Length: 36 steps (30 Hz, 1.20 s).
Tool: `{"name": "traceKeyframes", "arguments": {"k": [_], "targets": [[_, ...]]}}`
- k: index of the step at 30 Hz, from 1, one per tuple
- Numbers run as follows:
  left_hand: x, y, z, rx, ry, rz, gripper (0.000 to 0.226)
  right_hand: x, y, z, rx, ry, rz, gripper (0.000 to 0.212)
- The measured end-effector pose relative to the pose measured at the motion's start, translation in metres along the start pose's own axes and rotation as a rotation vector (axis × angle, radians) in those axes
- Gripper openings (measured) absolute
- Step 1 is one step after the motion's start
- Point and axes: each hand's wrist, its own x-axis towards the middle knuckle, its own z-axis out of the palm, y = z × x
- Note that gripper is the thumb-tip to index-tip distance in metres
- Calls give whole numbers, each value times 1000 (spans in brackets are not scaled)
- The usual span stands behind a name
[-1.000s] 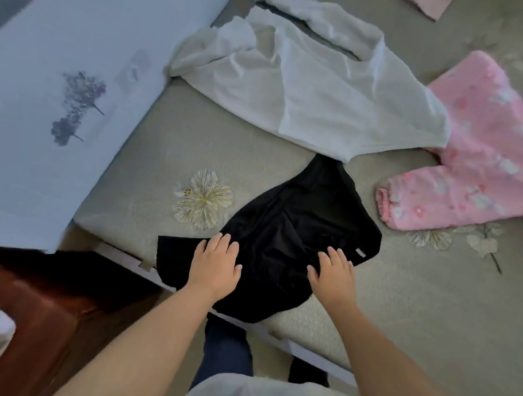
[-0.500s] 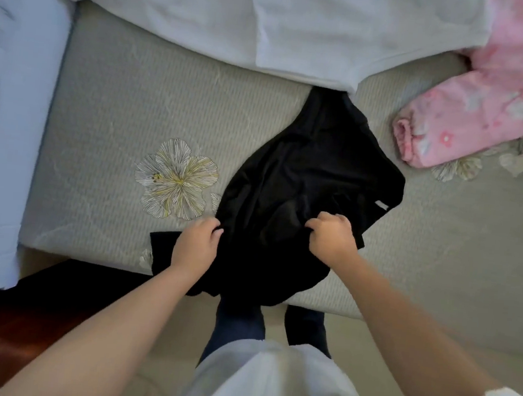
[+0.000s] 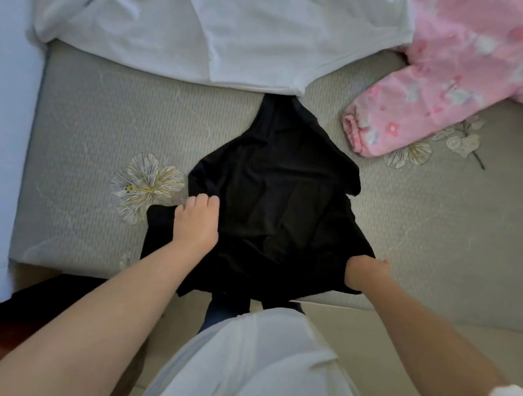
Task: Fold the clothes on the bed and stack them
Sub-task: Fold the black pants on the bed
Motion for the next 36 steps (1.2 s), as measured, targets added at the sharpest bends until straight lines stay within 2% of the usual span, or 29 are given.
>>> {"name": "traceKeyframes", "arguments": {"k": [2, 4, 6, 8, 10, 14, 16, 17, 19, 20, 22, 24, 26, 29, 31, 33, 36], "targets": [[-3, 23, 9, 12, 49, 56, 35, 10, 10, 2, 39, -142, -8, 31], [-2, 51, 17, -21, 22, 139, 37, 21, 23, 9, 119, -143, -129, 32], [1, 83, 24, -73, -61, 197, 37, 31, 37, 13, 271, 17, -269, 32], [3, 112, 33, -117, -126, 218, 37, 39, 55, 15, 463, 224, -308, 36], [4, 138, 47, -133, -184, 251, 40, 48, 74, 16, 582, 362, -312, 34], [-1, 189, 84, -129, -255, 378, 62, 72, 106, 20, 615, 428, -301, 33], [-7, 212, 102, -82, -278, 349, 74, 83, 119, 24, 614, 432, -305, 33], [-9, 219, 110, -33, -271, 334, 70, 86, 124, 27, 609, 427, -305, 33], [-8, 227, 119, 52, -239, 384, 41, 91, 131, 33, 604, 419, -312, 31], [-6, 226, 121, 22, -226, 409, 28, 92, 133, 34, 607, 417, -319, 30], [4, 218, 112, -223, -193, 332, 25, 92, 133, 35, 629, 416, -332, 29], [19, 196, 88, -568, -58, 96, 23, 91, 128, 30, 664, 431, -349, 29], [34, 157, 60, -772, 69, -185, 20, 90, 117, 17, 677, 462, -393, 30], [47, 87, 33, -695, 98, -569, 26, 89, 88, -12, 677, 535, -466, 31], [45, 61, 21, -599, 125, -734, 43, 88, 66, -37, 661, 616, -516, 33], [41, 57, 14, -508, 224, -639, 54, 87, 46, -62, 650, 776, -586, 36], [52, 70, 13, -419, 288, -269, 52, 93, 24, -97, 530, 953, -653, 47]]}}
